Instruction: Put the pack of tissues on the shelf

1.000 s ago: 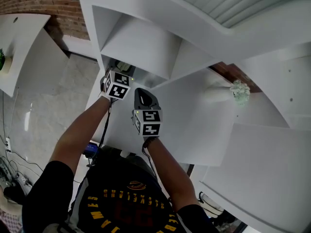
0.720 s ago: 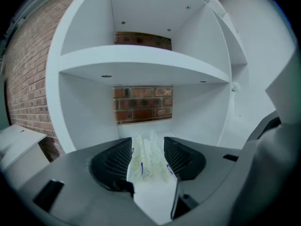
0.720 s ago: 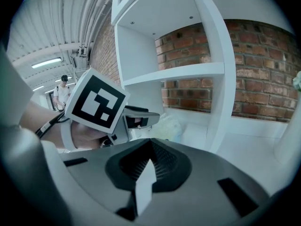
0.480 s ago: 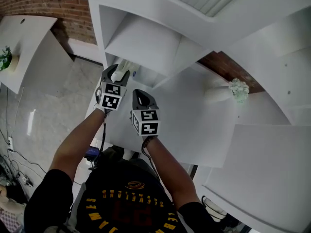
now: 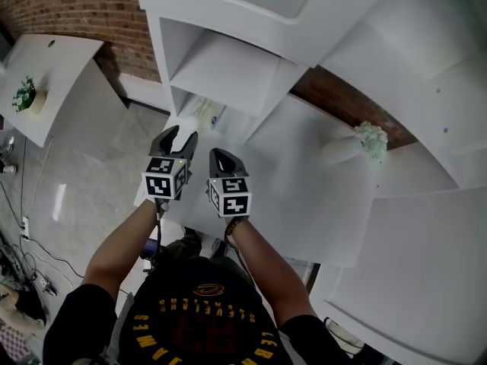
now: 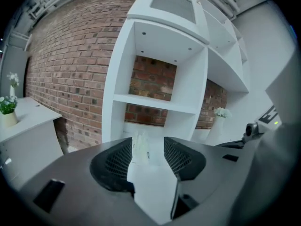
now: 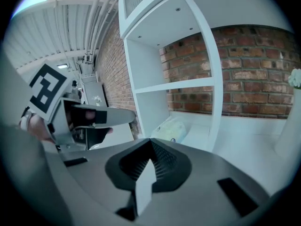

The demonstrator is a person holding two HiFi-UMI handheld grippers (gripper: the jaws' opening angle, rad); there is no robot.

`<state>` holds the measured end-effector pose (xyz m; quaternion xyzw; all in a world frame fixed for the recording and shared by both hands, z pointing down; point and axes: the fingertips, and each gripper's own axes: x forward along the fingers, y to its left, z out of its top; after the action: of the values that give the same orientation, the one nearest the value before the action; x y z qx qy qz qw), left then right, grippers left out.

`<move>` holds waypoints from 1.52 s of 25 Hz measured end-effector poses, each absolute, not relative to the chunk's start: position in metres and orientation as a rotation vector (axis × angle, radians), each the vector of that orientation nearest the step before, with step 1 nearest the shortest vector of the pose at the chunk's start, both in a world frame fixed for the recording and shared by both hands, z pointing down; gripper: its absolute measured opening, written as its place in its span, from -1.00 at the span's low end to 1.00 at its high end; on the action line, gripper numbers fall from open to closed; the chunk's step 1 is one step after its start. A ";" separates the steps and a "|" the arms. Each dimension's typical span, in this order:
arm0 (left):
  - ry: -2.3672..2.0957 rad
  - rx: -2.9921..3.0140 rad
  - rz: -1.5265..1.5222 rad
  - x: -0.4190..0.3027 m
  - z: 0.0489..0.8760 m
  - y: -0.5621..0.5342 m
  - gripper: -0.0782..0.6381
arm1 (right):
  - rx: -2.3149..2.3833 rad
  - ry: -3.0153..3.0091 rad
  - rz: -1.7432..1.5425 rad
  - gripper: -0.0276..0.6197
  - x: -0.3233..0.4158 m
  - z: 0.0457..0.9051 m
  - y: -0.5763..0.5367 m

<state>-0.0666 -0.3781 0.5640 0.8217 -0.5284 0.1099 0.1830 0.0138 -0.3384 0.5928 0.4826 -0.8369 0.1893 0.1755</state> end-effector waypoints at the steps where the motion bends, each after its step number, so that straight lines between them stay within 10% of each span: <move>1: -1.477 2.319 0.295 -0.065 0.559 -0.370 -0.24 | 1.368 -2.379 0.537 -0.92 0.015 0.590 -0.336; 38: -1.494 2.558 -0.148 -0.016 0.366 -0.189 -0.24 | 1.428 -2.734 0.397 -0.92 0.063 0.427 -0.235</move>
<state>-0.0156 -0.1888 0.3665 0.8591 -0.5018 -0.0497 0.0876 0.0631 -0.2348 0.4271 0.4591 -0.8790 0.1276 0.0162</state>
